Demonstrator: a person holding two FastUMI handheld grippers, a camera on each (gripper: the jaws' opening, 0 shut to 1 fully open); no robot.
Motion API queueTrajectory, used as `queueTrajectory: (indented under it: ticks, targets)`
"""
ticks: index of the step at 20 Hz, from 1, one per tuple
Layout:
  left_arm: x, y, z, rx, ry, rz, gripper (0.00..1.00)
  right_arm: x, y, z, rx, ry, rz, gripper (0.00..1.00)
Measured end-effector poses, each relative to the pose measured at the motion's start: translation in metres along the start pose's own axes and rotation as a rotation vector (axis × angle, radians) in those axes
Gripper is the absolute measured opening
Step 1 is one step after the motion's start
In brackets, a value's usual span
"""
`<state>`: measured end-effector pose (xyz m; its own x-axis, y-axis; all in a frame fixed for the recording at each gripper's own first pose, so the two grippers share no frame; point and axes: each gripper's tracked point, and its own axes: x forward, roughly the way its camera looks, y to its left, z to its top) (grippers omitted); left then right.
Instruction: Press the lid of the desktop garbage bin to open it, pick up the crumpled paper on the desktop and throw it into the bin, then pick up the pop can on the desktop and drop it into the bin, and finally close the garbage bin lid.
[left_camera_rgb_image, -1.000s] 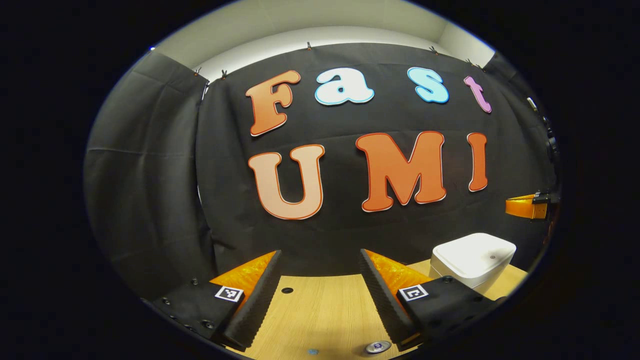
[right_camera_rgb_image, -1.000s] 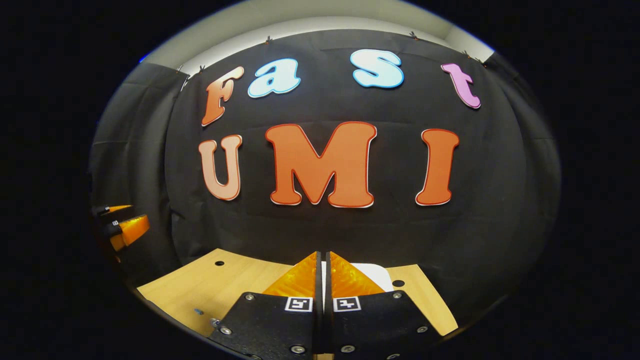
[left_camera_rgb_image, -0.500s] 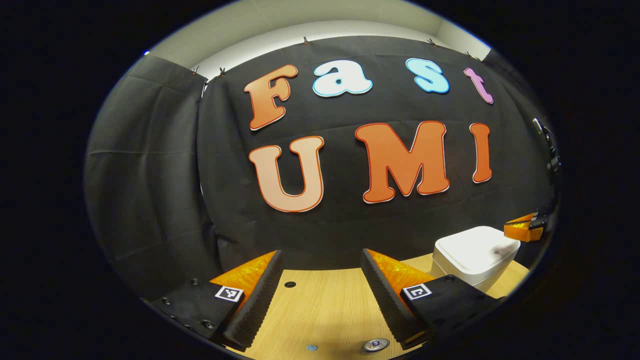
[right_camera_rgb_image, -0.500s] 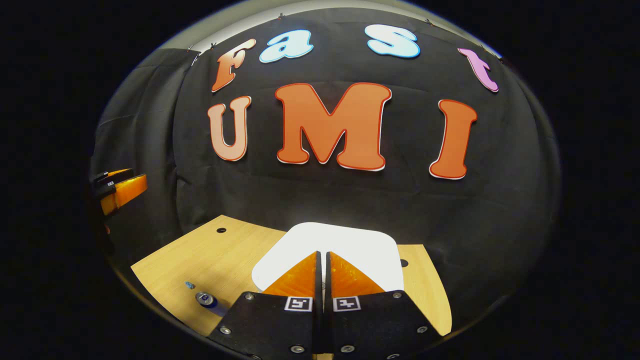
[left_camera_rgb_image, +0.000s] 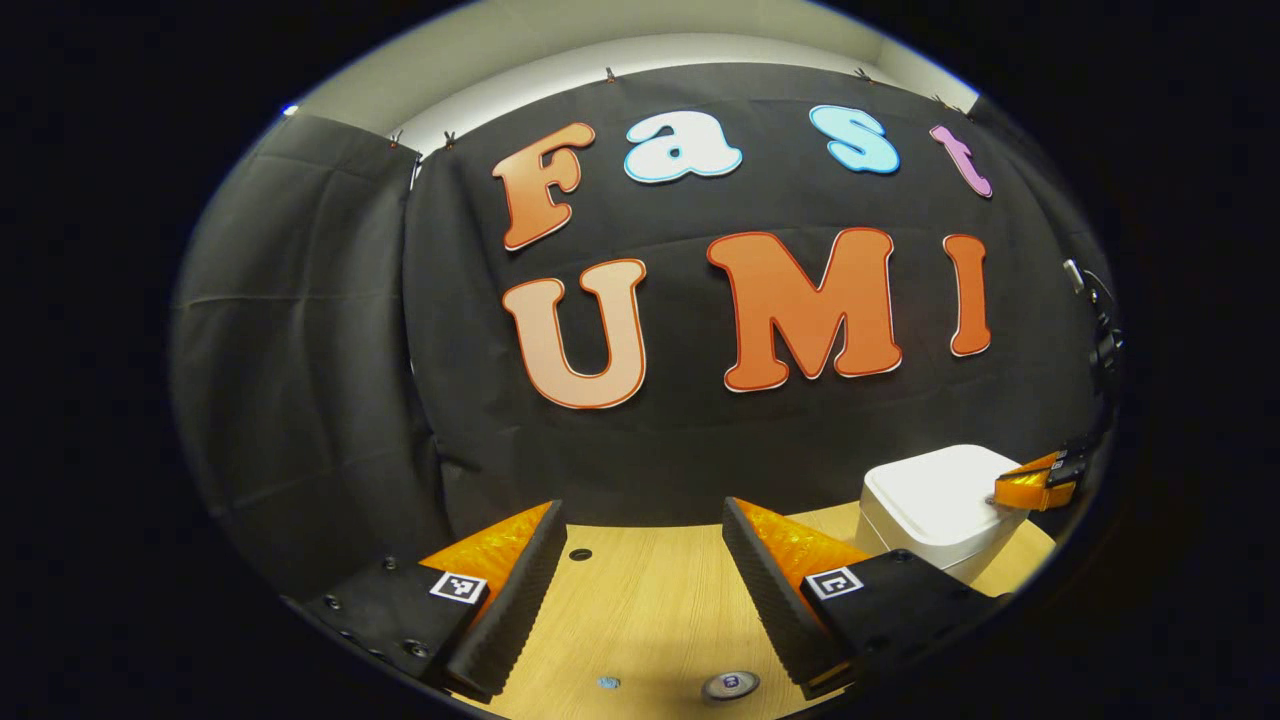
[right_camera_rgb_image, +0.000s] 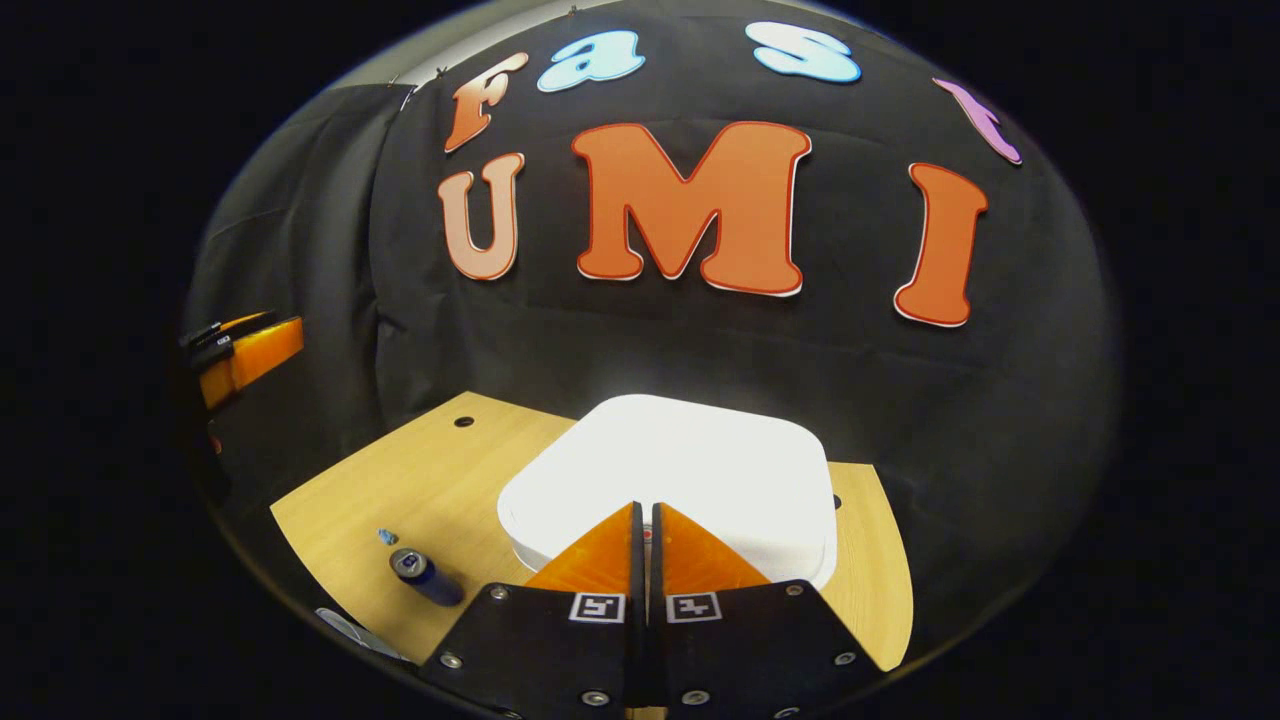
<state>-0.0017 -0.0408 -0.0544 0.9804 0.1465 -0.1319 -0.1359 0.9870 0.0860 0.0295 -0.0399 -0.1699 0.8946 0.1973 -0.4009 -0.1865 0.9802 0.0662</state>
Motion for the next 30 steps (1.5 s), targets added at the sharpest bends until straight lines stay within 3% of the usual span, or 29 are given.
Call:
queueTrajectory:
  ticks: [5, 9, 14, 16, 25, 30]
  targets:
    - [-0.005, -0.013, -0.016, 0.006, 0.049, 0.011, 1.00, 0.001, 0.002, 0.003, 0.047, 0.009, 0.055, 0.01]
    - [-0.004, -0.015, -0.020, 0.018, 0.053, -0.004, 1.00, 0.001, 0.002, 0.001, 0.067, 0.028, 0.038, 0.01]
    - [0.003, -0.003, -0.013, 0.000, 0.027, -0.036, 0.99, 0.000, -0.005, 0.011, 0.005, -0.009, -0.028, 0.01]
    - [0.008, 0.007, -0.013, -0.004, 0.021, -0.043, 1.00, -0.001, -0.013, 0.018, 0.002, -0.010, -0.110, 0.01]
    - [0.025, 0.044, -0.007, -0.011, -0.030, -0.090, 1.00, -0.018, -0.022, 0.103, -0.003, -0.248, -0.281, 0.01]
    - [0.029, 0.061, -0.021, -0.031, -0.024, -0.108, 1.00, -0.032, -0.016, 0.137, 0.024, -0.382, -0.316, 0.01]
